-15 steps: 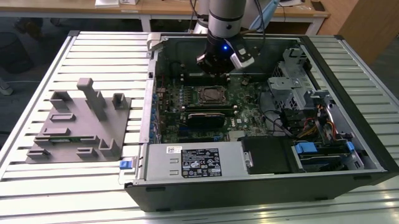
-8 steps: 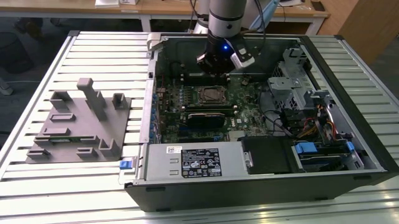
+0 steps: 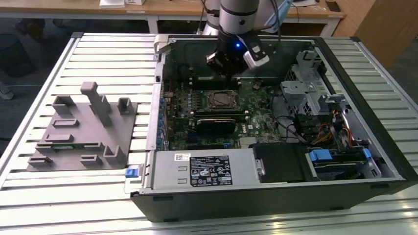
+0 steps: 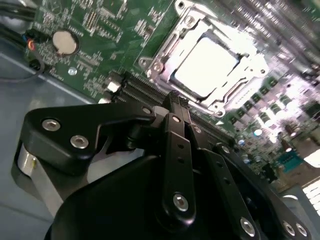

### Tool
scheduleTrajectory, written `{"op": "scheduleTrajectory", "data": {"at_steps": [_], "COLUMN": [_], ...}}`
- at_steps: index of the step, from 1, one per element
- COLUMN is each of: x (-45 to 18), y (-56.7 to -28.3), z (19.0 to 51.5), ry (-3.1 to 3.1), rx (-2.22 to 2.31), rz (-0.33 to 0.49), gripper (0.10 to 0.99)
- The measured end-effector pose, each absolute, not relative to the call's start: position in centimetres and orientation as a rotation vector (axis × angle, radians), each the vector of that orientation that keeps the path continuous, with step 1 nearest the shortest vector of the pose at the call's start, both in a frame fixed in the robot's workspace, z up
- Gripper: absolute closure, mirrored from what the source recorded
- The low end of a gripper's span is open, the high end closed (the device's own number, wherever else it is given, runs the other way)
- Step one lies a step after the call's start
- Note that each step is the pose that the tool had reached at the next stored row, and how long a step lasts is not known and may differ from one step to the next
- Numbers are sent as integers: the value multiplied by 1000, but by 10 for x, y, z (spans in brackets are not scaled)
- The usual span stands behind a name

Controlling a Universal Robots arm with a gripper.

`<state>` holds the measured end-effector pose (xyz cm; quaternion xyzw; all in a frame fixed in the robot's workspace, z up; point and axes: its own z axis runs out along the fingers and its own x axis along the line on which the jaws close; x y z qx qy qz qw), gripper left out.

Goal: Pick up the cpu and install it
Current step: 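Install the second cpu locking lever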

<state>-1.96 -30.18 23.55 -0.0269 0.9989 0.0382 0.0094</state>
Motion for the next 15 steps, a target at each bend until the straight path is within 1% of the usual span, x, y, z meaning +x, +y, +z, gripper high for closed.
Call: {"op": "scheduleTrajectory", "data": {"at_steps": [6, 15], "x": [-20, -19], "y": [-321, -334], "z": [235, 235], "ry": [3119, 3129], "rx": [-83, -81], "rz": [119, 126], "gripper": [980, 980]}}
